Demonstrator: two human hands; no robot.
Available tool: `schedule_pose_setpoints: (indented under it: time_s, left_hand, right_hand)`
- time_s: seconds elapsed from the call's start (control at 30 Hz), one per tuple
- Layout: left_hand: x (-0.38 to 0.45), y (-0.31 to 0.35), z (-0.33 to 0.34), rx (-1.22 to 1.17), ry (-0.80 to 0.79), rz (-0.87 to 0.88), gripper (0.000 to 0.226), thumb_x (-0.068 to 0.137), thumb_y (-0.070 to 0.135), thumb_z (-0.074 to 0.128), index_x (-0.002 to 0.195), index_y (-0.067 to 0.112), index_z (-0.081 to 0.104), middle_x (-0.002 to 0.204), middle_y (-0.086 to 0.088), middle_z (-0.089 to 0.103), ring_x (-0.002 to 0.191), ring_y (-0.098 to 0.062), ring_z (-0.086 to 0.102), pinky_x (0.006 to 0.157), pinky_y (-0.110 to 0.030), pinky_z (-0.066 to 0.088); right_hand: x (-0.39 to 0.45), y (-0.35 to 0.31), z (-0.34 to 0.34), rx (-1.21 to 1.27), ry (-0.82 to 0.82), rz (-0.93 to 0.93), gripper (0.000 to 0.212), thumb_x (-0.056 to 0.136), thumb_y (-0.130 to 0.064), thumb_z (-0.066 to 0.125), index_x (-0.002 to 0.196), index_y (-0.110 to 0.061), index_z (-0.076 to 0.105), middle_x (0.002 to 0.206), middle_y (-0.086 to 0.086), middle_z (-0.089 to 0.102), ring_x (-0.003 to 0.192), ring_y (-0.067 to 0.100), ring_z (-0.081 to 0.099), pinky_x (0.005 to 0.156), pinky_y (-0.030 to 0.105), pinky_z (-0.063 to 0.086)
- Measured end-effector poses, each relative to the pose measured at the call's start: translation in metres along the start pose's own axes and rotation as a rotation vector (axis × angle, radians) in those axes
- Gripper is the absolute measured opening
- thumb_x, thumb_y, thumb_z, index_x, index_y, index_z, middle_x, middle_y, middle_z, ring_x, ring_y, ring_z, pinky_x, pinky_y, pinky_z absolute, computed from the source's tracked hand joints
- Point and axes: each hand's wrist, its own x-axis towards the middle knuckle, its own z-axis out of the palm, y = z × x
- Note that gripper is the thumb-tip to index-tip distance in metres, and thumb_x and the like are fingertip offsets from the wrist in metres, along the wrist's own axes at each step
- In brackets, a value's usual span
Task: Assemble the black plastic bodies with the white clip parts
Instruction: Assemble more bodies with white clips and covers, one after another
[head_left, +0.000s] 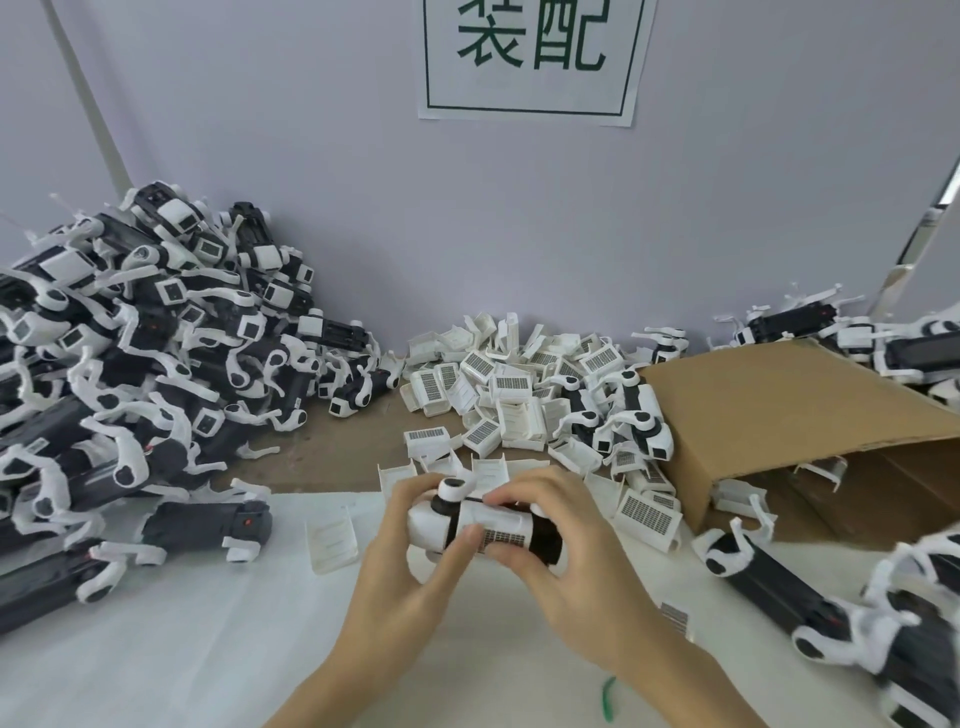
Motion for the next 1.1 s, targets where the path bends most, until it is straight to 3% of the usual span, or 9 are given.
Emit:
schedule_pose_setpoints:
  time_s: [0.13,0.3,0.4,0.5,0.57,0.67,0.77,0.9,1.1]
  left_hand:
    - [0.005,0.002,-0.002,-0.079,0.008,-0.050,0.039,0.089,0.053,0.072,0.119,0.031,0.061,0.107,0.005,0.071,0.100,-0.014,0.066,0.085,-0.019,0.048]
    - [0.007,0.002,-0.003,-0.045,-0.026,-0.087,0.038,0.088,0.053,0.076,0.119,0.034,0.064,0.095,-0.002,0.067,0.088,-0.029,0.059,0.077,-0.022,0.047]
    - [0.006,0.007,-0.004,0.104,-0.035,-0.045,0.045,0.088,0.061,0.071,0.127,0.040,0.061,0.102,0.013,0.067,0.093,-0.009,0.063,0.080,-0.014,0.045]
    - [0.003,0.009,-0.008,0.176,-0.119,0.032,0.065,0.085,0.061,0.072,0.143,0.036,0.053,0.136,0.018,0.061,0.133,-0.005,0.054,0.102,-0.011,0.040]
    - [0.003,0.011,-0.008,0.052,-0.185,-0.030,0.060,0.085,0.058,0.075,0.138,0.036,0.057,0.124,0.010,0.070,0.117,-0.006,0.066,0.096,-0.017,0.048]
    - [0.008,0.010,-0.006,-0.090,-0.035,-0.117,0.045,0.077,0.055,0.081,0.109,0.026,0.070,0.082,0.001,0.069,0.075,-0.012,0.064,0.071,-0.019,0.050]
    - [0.013,0.005,-0.005,-0.186,0.054,-0.210,0.050,0.069,0.055,0.084,0.098,0.016,0.074,0.080,-0.011,0.068,0.073,-0.018,0.065,0.069,-0.030,0.054]
    - [0.013,0.004,-0.004,-0.232,0.067,-0.244,0.049,0.067,0.052,0.087,0.095,0.013,0.075,0.083,-0.021,0.067,0.071,-0.021,0.066,0.069,-0.036,0.055]
    - [0.007,0.021,0.009,-0.276,0.060,-0.238,0.037,0.079,0.056,0.086,0.108,0.038,0.071,0.092,-0.007,0.074,0.080,-0.018,0.070,0.074,-0.024,0.057]
  right_hand:
    - [-0.003,0.003,-0.001,-0.058,-0.045,0.041,0.030,0.102,-0.039,0.061,0.132,-0.033,0.062,0.126,-0.024,0.057,0.127,0.011,0.054,0.106,0.026,0.042]
    - [-0.002,0.001,-0.004,-0.048,-0.061,0.141,0.029,0.099,-0.024,0.069,0.121,-0.043,0.064,0.114,-0.024,0.062,0.116,0.007,0.058,0.097,0.019,0.044]
    - [0.001,-0.004,-0.011,0.158,-0.080,0.219,0.023,0.103,-0.026,0.060,0.119,-0.042,0.062,0.094,-0.011,0.064,0.092,0.008,0.064,0.080,0.011,0.047]
    - [0.003,-0.006,-0.015,0.309,-0.099,0.330,0.020,0.110,-0.028,0.047,0.110,-0.033,0.067,0.082,0.020,0.048,0.073,0.032,0.048,0.068,0.029,0.040]
    - [0.003,-0.005,-0.012,0.342,-0.136,0.381,0.026,0.111,-0.036,0.044,0.105,-0.030,0.069,0.087,0.028,0.050,0.074,0.033,0.049,0.073,0.040,0.039]
    - [0.000,-0.007,-0.005,0.314,-0.163,0.310,0.032,0.105,-0.051,0.045,0.118,-0.035,0.070,0.106,0.006,0.071,0.103,0.024,0.067,0.097,0.047,0.047]
    - [-0.005,-0.005,0.000,0.069,-0.244,0.120,0.041,0.101,-0.045,0.061,0.141,-0.042,0.057,0.139,-0.021,0.059,0.132,0.005,0.054,0.108,0.025,0.043]
    - [-0.011,0.005,0.011,-0.325,-0.166,-0.022,0.057,0.094,-0.038,0.072,0.148,-0.038,0.053,0.141,-0.026,0.057,0.128,0.004,0.052,0.109,0.021,0.040]
    - [-0.007,0.010,0.005,-0.211,-0.143,0.099,0.054,0.099,-0.030,0.069,0.147,-0.044,0.048,0.142,-0.026,0.054,0.130,-0.006,0.048,0.109,0.016,0.039]
